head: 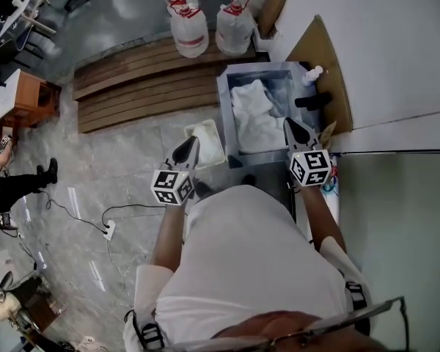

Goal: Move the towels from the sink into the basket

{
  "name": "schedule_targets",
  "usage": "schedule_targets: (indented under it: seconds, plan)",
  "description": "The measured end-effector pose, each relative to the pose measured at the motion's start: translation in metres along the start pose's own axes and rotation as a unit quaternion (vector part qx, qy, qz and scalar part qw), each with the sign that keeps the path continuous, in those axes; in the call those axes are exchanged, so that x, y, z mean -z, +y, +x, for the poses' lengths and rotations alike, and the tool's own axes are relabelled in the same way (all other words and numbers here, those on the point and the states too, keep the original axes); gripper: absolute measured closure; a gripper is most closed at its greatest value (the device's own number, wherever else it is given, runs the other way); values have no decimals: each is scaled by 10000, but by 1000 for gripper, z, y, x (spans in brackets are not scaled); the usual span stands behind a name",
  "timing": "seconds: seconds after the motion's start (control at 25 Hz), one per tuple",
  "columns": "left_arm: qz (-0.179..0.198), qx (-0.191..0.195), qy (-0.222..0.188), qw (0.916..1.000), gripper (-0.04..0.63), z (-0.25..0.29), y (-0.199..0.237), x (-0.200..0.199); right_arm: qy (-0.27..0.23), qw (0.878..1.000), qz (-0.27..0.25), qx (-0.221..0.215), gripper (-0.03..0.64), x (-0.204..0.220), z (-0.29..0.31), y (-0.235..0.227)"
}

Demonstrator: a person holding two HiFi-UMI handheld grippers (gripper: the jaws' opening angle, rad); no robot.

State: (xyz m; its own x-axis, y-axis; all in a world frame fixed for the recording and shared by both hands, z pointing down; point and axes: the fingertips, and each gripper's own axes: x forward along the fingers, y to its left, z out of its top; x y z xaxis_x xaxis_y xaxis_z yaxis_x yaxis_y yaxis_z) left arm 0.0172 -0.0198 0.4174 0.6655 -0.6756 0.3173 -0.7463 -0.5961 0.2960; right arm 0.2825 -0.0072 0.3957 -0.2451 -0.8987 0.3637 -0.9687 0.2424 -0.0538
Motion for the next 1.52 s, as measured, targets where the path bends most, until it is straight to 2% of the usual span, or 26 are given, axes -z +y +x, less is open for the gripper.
schedule_targets:
  seconds: [0.16, 0.36, 0.56, 0.64, 0.76, 1.0, 1.12, 1.28, 1.4, 1.44, 1.48, 1.52]
  plan:
    - [-19, -52, 85, 9999, 571, 15, -3, 4, 274, 9992, -118, -247, 611, 16, 23, -12]
    - [-73, -133, 250, 9996, 571, 27, -5, 18, 944, 9919, -338, -778, 508, 62, 78, -19]
    - [-221, -266, 451, 9984, 571, 37, 2, 49, 1717, 9721, -899, -1319, 391, 131, 145, -11]
    - [-324, -338, 609, 9970, 571, 41, -3, 70, 2154, 9567, -1112, -1610, 325, 172, 164, -8]
    - [-448, -421, 830, 9947, 571, 44, -9, 97, 2819, 9268, -1436, -2025, 203, 235, 191, 0]
    - [-714, -677, 1137, 9886, 571, 36, 1, 141, 3705, 8691, -2223, -2407, 89, 331, 254, 8]
    - [-867, -859, 1295, 9840, 571, 26, 9, 168, 4036, 8461, -2487, -2437, 35, 370, 278, 4]
    - [-1021, -1068, 1429, 9786, 571, 15, 21, 193, 4484, 8241, -2491, -2403, 35, 418, 298, -10]
    - [-1097, -1153, 1453, 9765, 571, 7, 28, 204, 4473, 8280, -2332, -2448, 38, 431, 303, -10]
    - [-1117, -1173, 1447, 9761, 571, 6, 30, 207, 4400, 8312, -2301, -2501, 91, 430, 303, -7]
    - [-1131, -1184, 1445, 9759, 571, 5, 32, 210, 4347, 8340, -2233, -2563, 192, 428, 302, -2]
    - [-1134, -1183, 1447, 9758, 571, 4, 33, 212, 4344, 8359, -2134, -2590, 336, 427, 298, 3]
